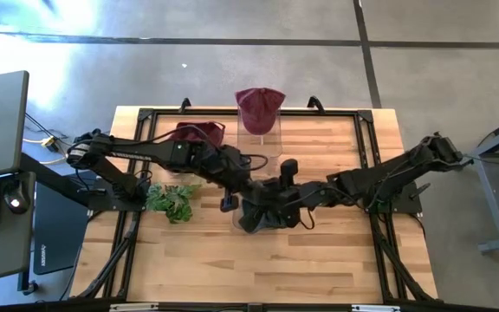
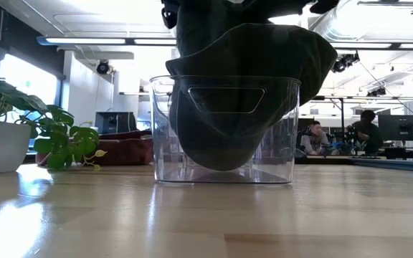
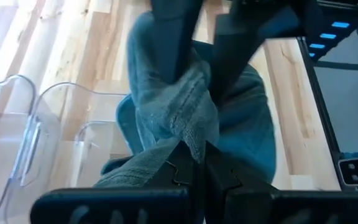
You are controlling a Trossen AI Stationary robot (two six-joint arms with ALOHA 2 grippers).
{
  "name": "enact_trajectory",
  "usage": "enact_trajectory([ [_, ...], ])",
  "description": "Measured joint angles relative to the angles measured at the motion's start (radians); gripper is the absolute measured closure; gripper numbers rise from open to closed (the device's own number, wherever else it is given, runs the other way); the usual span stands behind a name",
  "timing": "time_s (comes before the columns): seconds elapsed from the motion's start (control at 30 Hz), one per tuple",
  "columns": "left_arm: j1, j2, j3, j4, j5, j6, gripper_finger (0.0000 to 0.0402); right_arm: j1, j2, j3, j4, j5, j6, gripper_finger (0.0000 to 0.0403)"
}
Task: Pick & Place hat
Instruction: Put the black cap into the bottom transparent bin
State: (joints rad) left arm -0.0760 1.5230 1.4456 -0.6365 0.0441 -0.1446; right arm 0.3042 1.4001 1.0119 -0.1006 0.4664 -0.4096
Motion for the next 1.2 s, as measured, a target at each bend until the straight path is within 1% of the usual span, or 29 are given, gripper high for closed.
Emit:
enact_trajectory([
  [0.1,0.016,0.0,0.0,-0.001,0.0,-0.021,0.0401,-0.002,0.007,0.0,0.015,-0.023,0.028,0.0219],
  [0.17,0.018,0.0,0.0,-0.001,0.003,-0.022,0.04,-0.007,0.008,0.0,0.014,-0.043,0.061,0.0249],
  [0.23,0.018,0.0,0.0,-0.002,0.008,-0.001,0.0391,-0.015,0.005,0.0,0.009,-0.063,0.096,0.0287],
  [0.3,0.018,0.0,0.0,-0.008,0.014,0.043,0.0368,-0.028,0.001,0.0,0.006,-0.098,0.134,0.033],
  [0.37,0.018,-0.006,0.004,-0.047,0.007,0.081,0.0336,-0.046,-0.008,0.0,0.002,-0.146,0.177,0.0374],
  [0.4,0.018,-0.011,0.015,-0.085,-0.007,0.106,0.0318,-0.057,-0.015,0.0,-0.002,-0.176,0.195,0.0386],
  [0.43,0.018,-0.015,0.032,-0.122,-0.021,0.137,0.03,-0.07,-0.023,0.0,-0.003,-0.206,0.21,0.0391],
  [0.5,0.017,-0.019,0.074,-0.171,-0.032,0.201,0.0264,-0.107,-0.048,0.0,-0.003,-0.286,0.26,0.0382],
  [0.57,0.017,-0.019,0.115,-0.216,-0.034,0.254,0.0233,-0.163,-0.071,0.0,0.003,-0.419,0.311,0.0373],
  [0.63,0.017,-0.018,0.152,-0.209,-0.035,0.297,0.021,-0.228,-0.087,0.0,0.006,-0.582,0.333,0.0376],
  [0.7,0.017,-0.019,0.169,-0.181,-0.033,0.341,0.0195,-0.293,-0.088,0.0,0.016,-0.739,0.334,0.0388],
  [0.77,0.017,-0.019,0.17,-0.17,-0.043,0.376,0.019,-0.349,-0.087,0.0,0.016,-0.877,0.326,0.0396],
  [0.83,0.017,-0.016,0.16,-0.171,-0.08,0.385,0.0189,-0.396,-0.079,0.0,0.019,-0.971,0.319,0.0393],
  [0.9,0.018,-0.001,0.148,-0.169,-0.122,0.387,0.0188,-0.433,-0.076,0.0,0.018,-1.025,0.315,0.0385],
  [1.0,0.018,0.027,0.124,-0.185,-0.136,0.393,0.0188,-0.474,-0.071,0.0,0.017,-1.042,0.252,0.038],
  [1.07,0.017,0.048,0.121,-0.178,-0.136,0.371,0.0188,-0.498,-0.067,0.0,0.016,-1.025,0.19,0.0383],
  [1.2,0.017,0.057,0.12,-0.207,-0.144,0.273,0.0188,-0.535,-0.033,0.0,0.017,-0.943,0.094,0.0393],
])
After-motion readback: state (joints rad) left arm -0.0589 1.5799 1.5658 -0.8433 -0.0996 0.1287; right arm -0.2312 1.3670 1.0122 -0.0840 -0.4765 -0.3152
